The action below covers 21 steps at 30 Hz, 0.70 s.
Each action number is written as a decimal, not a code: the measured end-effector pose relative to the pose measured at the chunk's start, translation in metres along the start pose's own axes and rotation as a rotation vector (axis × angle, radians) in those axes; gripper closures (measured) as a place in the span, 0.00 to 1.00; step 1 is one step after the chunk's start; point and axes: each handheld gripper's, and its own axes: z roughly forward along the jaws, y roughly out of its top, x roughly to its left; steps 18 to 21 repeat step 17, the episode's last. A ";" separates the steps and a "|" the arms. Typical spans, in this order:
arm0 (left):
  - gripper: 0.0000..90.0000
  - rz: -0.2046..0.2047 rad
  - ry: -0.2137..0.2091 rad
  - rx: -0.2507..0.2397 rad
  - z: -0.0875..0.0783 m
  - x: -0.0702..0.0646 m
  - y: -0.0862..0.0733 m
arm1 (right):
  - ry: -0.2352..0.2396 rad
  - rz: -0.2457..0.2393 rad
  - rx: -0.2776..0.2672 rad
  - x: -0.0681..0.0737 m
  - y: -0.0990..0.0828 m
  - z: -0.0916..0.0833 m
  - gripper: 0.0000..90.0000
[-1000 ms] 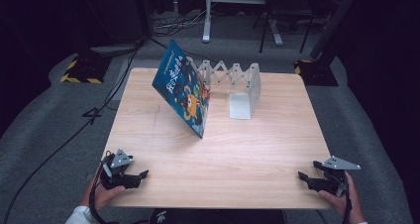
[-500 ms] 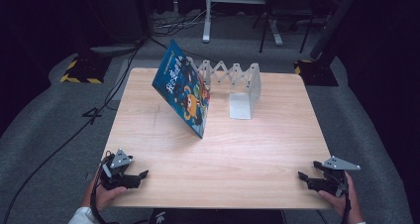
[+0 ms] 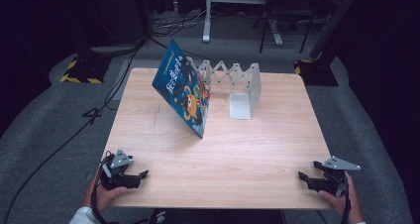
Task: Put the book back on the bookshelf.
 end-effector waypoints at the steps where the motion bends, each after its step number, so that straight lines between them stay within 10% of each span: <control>1: 0.19 0.000 0.000 0.000 0.000 0.000 0.000 | 0.000 0.000 0.000 0.000 0.000 0.000 0.22; 21: 0.19 0.001 0.005 0.002 0.000 0.001 0.001 | 0.001 0.000 0.000 0.000 0.000 0.000 0.23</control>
